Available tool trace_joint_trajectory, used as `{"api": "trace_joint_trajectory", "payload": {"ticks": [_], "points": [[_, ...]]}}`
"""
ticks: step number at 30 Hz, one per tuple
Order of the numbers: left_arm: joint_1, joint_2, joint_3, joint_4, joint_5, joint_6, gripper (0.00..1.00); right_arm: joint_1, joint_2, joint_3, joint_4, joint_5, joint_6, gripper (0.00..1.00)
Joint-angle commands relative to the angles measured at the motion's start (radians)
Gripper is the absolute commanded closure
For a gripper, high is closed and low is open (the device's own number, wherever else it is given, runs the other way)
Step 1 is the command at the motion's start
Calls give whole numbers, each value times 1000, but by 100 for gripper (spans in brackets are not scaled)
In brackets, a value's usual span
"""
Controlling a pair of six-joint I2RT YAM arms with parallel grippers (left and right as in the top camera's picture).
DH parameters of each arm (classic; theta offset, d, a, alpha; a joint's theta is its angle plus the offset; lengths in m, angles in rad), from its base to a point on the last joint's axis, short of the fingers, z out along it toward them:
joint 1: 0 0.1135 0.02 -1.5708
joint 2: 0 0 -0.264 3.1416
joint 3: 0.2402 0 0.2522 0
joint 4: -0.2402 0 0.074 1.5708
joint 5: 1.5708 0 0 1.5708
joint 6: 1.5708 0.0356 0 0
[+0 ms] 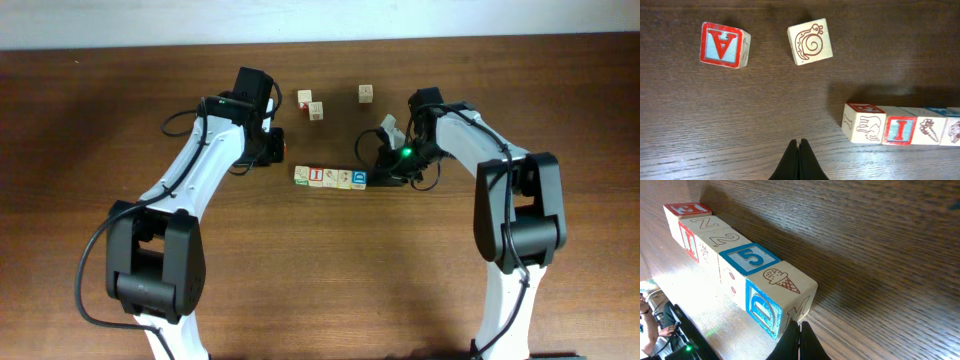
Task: Rotate 5 blocks
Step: 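Move left gripper to row's left end, right gripper to right end, then squeeze the block row between both grippers from its two ends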
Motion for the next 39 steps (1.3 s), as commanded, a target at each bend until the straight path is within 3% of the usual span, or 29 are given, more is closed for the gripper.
{"api": "trace_joint_trajectory", "payload": {"ticks": [1,5,10,16,24,28,39], "points": [[6,10,8,-18,30,-30,100,5,-19,-6,-4,-2,-9,96],[27,10,13,-27,64,59,100,-60,-87,6,-23,33,-2,96],[124,34,13,-40,377,264,100,-98,-144,4,-31,52,-2,96],[115,182,13,6,379,325,100,-69,-141,-74,88,53,36,96],[102,196,13,55,416,283,100,-57,-141,-177,252,57,90,96],[102,196,13,37,509,280,100,-57,-141,-177,269,56,120,96],[71,200,13,87,448,187,100,-50,-141,-181,294,56,122,96]]}}
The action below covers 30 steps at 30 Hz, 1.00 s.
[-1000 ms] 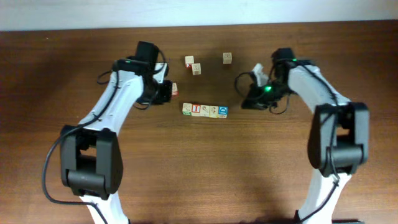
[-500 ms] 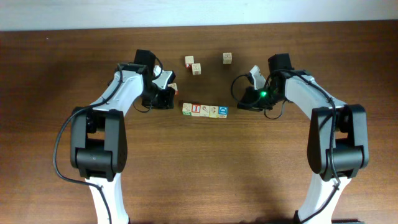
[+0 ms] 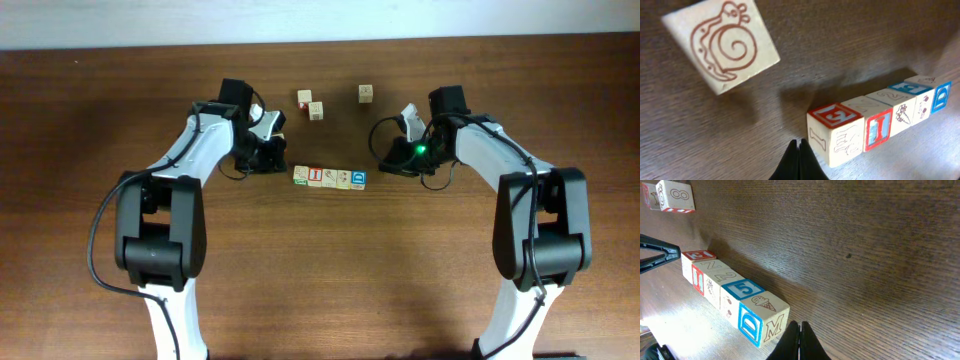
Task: Rotate 5 blocks
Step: 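Squeeze the block row between both grippers from its two ends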
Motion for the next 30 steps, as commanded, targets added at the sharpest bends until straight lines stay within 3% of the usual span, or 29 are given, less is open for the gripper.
{"api": "trace_joint_trajectory", "payload": {"ticks": [1,9,30], "points": [[-32,22,9,17,-5,-37,100,9,-7,-14,4,8,5,96],[-39,22,9,19,-80,-59,100,9,-7,-14,3,9,5,96],[-67,22,9,-2,-73,-59,100,9,-7,-18,-43,8,10,96]]}}
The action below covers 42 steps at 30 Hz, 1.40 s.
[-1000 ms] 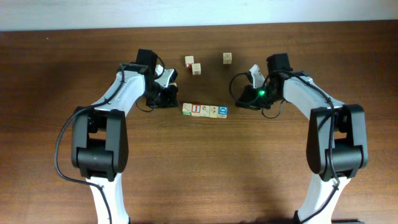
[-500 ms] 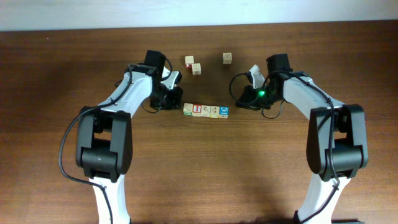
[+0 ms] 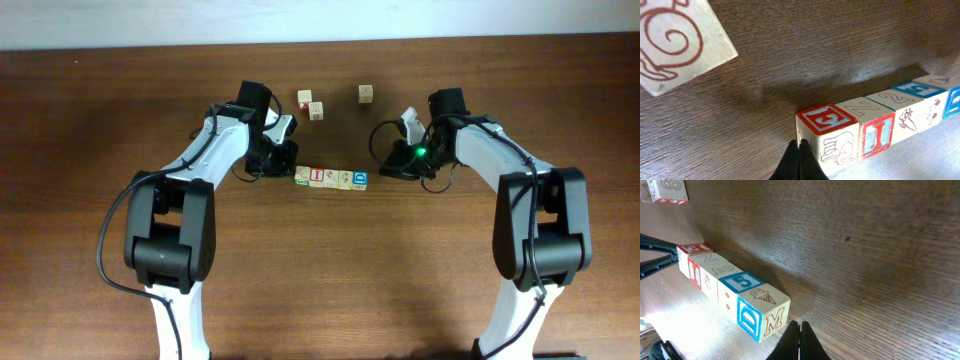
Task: Rotate 5 blocks
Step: 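Squeeze the block row between both grippers from its two ends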
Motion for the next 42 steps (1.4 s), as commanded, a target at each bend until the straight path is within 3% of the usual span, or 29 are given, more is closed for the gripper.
{"api": "trace_joint_trajectory", "payload": {"ticks": [1,15,42], "points": [[-4,22,9,1,5,-6,100,9,-7,-15,-6,8,9,96],[-7,22,9,1,26,-6,100,50,-6,-44,13,29,92,96],[-9,22,9,3,27,-6,100,75,-6,-44,17,4,91,96]]}}
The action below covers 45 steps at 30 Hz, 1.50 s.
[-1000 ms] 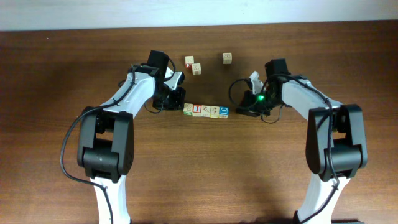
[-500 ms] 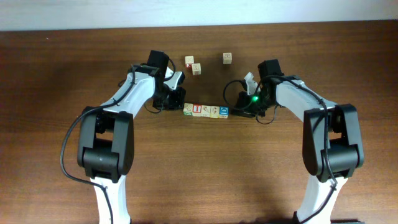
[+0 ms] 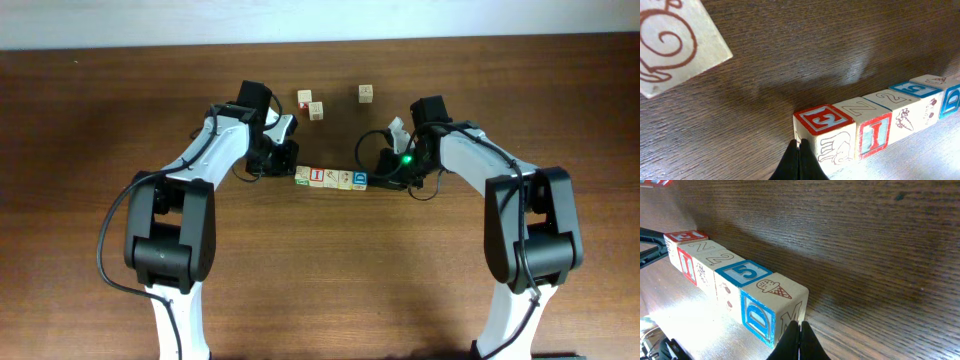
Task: Rotate 5 blocks
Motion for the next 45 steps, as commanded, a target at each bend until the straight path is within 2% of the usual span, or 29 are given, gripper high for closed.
{"api": "trace_joint_trajectory", "payload": {"ticks": [1,18,25,45], "points": [[-7,22,9,0,18,-6,100,6,-6,-7,-1,-15,-3,96],[-7,22,9,2,19,-6,100,31,-6,-7,15,-36,-8,96],[-7,22,9,2,37,-6,100,31,-8,-3,14,-102,-42,96],[-7,22,9,7,37,-6,100,68,-96,23,25,-147,-44,96]]}}
